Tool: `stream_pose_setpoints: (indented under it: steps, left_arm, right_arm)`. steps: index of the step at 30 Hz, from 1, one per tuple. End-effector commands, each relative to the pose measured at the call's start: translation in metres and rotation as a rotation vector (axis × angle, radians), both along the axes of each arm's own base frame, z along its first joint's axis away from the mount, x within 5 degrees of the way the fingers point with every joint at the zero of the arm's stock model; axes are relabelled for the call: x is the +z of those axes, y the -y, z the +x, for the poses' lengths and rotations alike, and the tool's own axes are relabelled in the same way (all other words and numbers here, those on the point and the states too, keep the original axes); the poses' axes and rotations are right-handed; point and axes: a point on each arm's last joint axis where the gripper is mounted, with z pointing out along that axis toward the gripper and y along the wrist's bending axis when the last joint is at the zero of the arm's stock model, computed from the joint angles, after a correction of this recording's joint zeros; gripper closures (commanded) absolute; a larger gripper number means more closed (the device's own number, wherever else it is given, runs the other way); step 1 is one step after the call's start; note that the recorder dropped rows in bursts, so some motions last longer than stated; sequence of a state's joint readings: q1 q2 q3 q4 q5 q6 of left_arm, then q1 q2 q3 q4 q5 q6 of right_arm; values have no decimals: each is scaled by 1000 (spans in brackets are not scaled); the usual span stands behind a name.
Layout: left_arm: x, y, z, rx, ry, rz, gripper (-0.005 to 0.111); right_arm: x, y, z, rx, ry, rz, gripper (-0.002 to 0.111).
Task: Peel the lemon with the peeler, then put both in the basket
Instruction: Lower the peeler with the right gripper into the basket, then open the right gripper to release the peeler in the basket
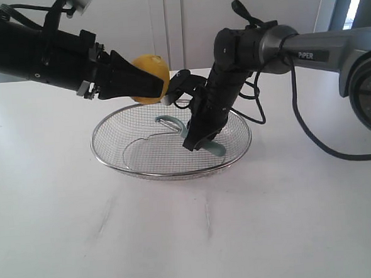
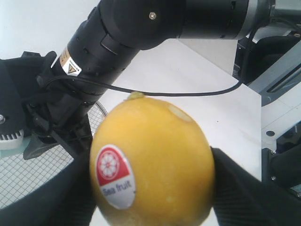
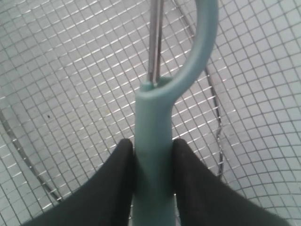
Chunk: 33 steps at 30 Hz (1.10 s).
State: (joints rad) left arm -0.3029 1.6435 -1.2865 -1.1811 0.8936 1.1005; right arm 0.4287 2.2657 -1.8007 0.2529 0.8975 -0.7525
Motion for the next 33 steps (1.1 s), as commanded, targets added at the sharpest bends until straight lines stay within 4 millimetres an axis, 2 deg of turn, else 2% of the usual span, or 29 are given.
stream_pose_setpoints:
  steps: [1, 4, 6, 8, 10, 12, 13, 22, 33]
  left_arm:
    - [6, 0, -2, 6, 4, -27, 107]
    - [6, -1, -2, 15, 7, -25, 107]
    - [6, -1, -1, 19, 9, -25, 107]
    - [6, -1, 0, 29, 13, -23, 107]
    - [6, -1, 1, 40, 17, -21, 107]
    - [6, -1, 1, 40, 17, -21, 107]
    - [6, -1, 1, 39, 17, -21, 107]
    - [6, -1, 1, 42, 18, -20, 107]
    - [6, -1, 1, 36, 16, -21, 107]
  right_arm:
    - [3, -1, 1, 12, 19, 2, 108]
    - [3, -1, 1, 11, 19, 1, 108]
    - [3, -1, 1, 6, 18, 2, 102]
    - [3, -1, 0, 5, 14, 1, 89]
    - [3, -1, 1, 3, 23, 4, 68]
    - [4, -1, 2, 0, 37, 9, 53]
    - [4, -1, 3, -1, 39, 10, 49]
    - [6, -1, 3, -1, 44, 13, 47]
    - [35, 1, -2, 3, 83, 32, 47]
